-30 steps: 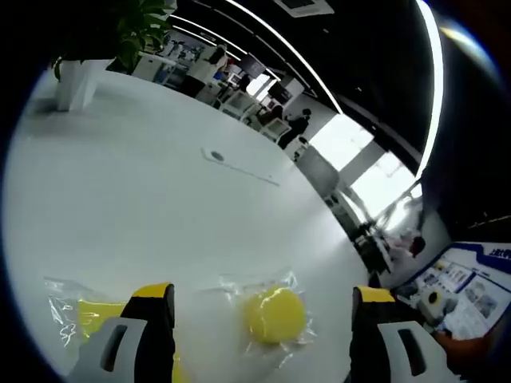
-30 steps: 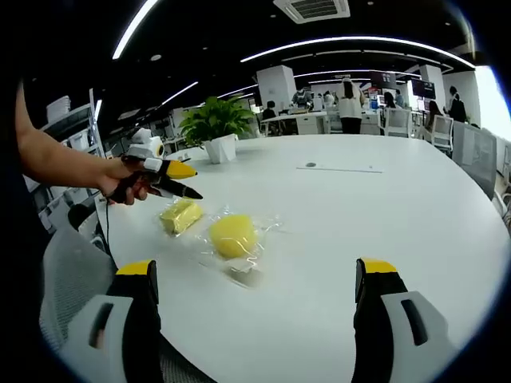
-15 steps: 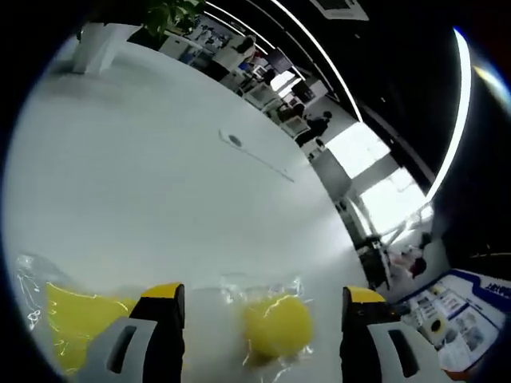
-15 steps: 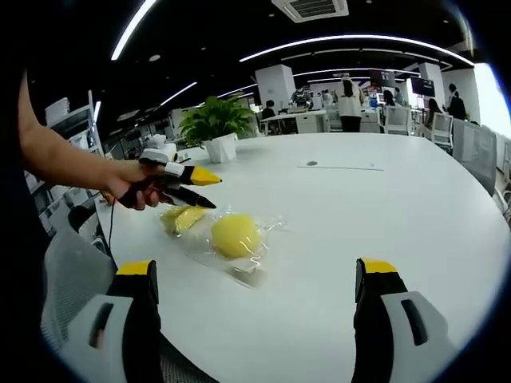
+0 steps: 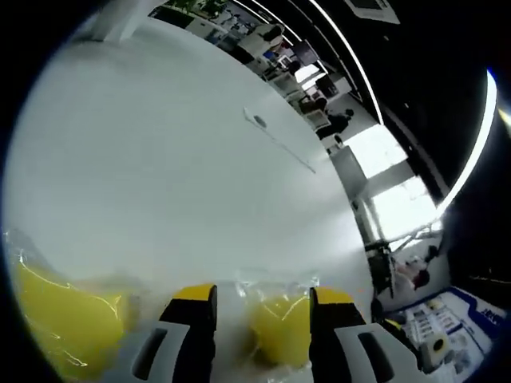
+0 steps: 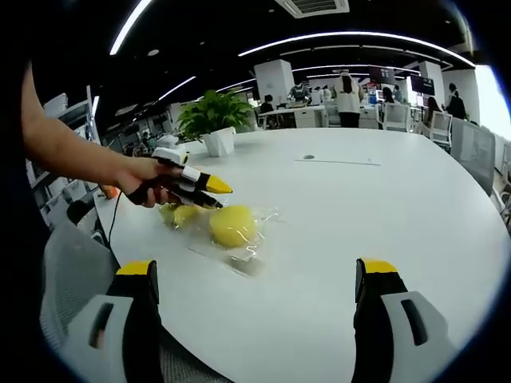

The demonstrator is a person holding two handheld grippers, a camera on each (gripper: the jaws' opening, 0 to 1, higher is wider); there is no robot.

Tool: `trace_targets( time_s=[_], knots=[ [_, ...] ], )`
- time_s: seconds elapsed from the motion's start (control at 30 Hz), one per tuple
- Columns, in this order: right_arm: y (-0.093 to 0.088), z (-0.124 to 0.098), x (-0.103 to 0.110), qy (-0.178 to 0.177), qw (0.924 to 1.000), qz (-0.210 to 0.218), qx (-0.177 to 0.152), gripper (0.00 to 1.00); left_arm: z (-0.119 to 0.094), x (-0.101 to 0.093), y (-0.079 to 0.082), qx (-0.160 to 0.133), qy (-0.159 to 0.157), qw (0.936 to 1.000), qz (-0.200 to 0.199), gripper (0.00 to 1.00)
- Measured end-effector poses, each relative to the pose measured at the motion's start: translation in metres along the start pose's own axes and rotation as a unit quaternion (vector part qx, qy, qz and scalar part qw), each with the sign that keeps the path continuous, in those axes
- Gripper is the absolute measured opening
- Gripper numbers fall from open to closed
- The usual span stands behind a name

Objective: Compare the silicone blocks by pressing each to a similar depth, holding the contact briefly, and releasing to observe deformation and rebound differences across the visible hardness samples.

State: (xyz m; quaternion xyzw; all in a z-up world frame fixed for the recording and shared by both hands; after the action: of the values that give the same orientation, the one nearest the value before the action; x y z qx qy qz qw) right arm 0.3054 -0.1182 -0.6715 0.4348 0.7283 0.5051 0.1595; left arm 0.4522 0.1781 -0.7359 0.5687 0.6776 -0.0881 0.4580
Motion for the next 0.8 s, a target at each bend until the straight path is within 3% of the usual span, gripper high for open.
trace_targets(
  time_s=[0.2,0.4,0.6,0.8],
  knots=[
    [-0.003,0.002,0.002,0.003,1.0,0.001,0.005,0.96,0.005,0.002,-0.003,0.008,-0.007,0.9998,-0.018,0.2],
    [-0.003,0.004,0.003,0.005,1.0,0.004,0.006,0.96,0.008,0.004,-0.002,0.015,-0.008,0.9994,-0.03,0.15],
    [-0.004,0.004,0.004,0.006,0.9999,0.006,0.008,0.96,0.011,0.006,0.0,0.014,-0.019,0.9997,0.009,0.07],
    [-0.007,0.004,0.005,0.004,0.9999,0.006,0.013,0.96,0.012,0.006,0.001,0.014,-0.019,0.9995,0.019,0.0]
  ],
)
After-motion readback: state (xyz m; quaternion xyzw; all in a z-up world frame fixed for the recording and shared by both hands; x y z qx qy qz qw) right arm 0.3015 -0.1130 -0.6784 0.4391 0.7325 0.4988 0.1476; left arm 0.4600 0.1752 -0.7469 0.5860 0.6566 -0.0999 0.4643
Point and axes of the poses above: the point that each gripper's makers call its tool centre point, and the gripper's own axes: z roughly forward along the fingers, x roughly to its left, y roughly out of its top, the point moved 9 cm from there along -z, roughly backward along the fingers, and after that the axes turned 1 degree about z, right-handed, at the moved point
